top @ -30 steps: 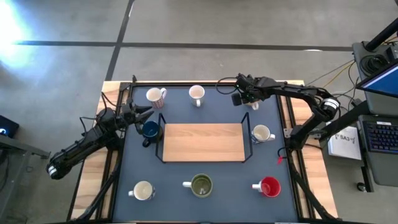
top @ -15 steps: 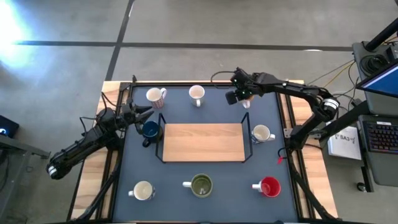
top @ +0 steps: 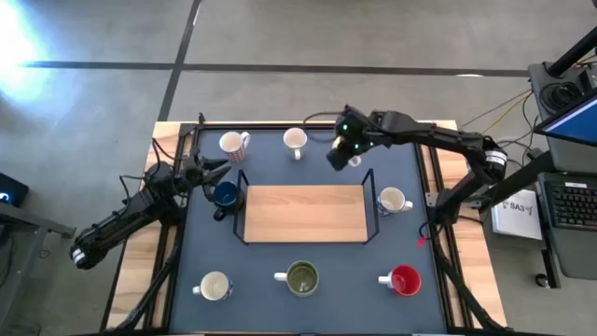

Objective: Place coffee mugs
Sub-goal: Put the yellow mug on the shelf

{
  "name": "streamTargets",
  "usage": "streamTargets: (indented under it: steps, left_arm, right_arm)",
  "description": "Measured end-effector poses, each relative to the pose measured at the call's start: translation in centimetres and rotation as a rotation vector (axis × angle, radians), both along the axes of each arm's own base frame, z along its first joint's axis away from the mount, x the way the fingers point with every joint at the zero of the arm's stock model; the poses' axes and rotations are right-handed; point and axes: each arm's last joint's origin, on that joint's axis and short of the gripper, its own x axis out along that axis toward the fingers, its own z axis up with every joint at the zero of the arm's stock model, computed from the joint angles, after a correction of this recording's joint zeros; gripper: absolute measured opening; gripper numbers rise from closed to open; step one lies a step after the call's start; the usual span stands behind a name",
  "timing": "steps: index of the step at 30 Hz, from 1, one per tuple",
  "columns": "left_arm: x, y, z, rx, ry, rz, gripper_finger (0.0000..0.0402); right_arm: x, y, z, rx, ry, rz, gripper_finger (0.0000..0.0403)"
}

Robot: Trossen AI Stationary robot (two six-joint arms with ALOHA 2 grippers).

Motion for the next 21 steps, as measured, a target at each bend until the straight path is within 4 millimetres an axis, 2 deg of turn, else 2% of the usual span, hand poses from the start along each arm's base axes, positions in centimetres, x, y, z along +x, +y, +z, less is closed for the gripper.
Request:
streamTargets:
  steps: [11,16,21]
  left_arm:
    - [0.0,0.0,0.0,0.000,0.000,0.000,0.0107]
    - [0.0,0.0,0.0,0.000,0.000,0.000,0.0107]
    - [0.0,0.0,0.0,0.000,0.000,0.000,0.0107]
  right_arm:
    - [1.8,7.6,0.1,0.059,0.015,0.214,0.0012]
    - [1.7,9.5,-0.1,0.091,0.047,0.283,0.0012]
    - [0.8,10.6,-0.5,0.122,0.151,0.313,0.0013]
